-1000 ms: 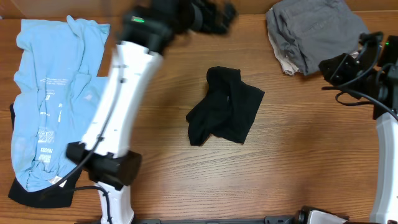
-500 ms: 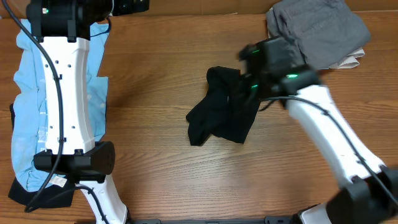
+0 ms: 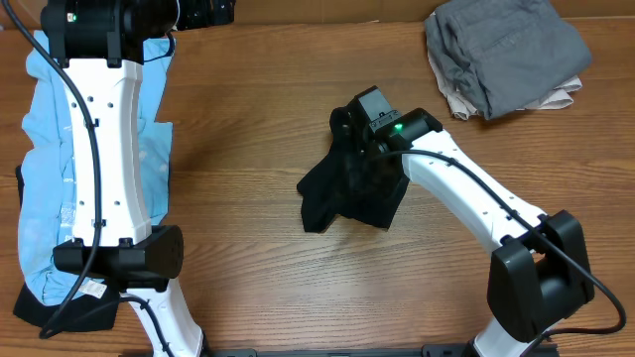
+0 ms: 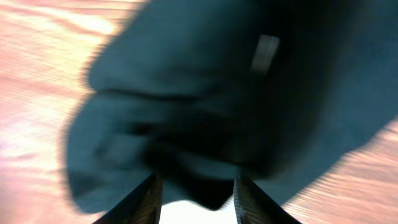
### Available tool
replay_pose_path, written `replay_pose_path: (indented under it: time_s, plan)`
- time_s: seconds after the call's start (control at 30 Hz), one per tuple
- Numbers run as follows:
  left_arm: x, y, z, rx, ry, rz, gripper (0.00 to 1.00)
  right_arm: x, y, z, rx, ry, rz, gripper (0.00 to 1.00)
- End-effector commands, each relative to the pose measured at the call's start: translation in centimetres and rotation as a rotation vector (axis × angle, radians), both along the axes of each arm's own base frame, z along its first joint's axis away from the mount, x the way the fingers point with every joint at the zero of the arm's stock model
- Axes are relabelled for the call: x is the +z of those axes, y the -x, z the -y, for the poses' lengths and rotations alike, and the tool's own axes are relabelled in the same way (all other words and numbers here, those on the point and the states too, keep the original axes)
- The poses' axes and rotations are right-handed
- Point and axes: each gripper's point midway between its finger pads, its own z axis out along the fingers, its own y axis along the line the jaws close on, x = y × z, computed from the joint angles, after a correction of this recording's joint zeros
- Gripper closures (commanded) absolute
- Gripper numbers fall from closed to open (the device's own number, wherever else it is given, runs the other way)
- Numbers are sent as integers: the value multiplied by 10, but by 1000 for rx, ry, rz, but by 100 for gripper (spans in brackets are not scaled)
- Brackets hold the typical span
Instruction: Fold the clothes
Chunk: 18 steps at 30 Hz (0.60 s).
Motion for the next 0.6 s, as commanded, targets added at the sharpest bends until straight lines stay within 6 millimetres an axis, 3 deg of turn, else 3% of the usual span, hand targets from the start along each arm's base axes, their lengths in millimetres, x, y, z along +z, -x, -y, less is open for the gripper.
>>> replay_pose_path:
  time_s: [0.0,0.17,0.33,0.43,0.57]
  plan:
    - [-19,-7,-2,-11,-32,-36,0,-14,0,31,-102,102,-6,59]
    - [-42,-11,-1,-14,-31,-101,0,-43,8,50,-166,116,-43,60]
    - [-61,-15,-1,-20,-38,-148,0,-51,6,65,-228,115,-52,64]
    - [-65,-16,-1,-21,-43,-155,0,-48,1,72,-252,113,-52,65]
    - [-65,-18,-3,-34,-59,-143,0,-5,-22,69,-208,76,36,66]
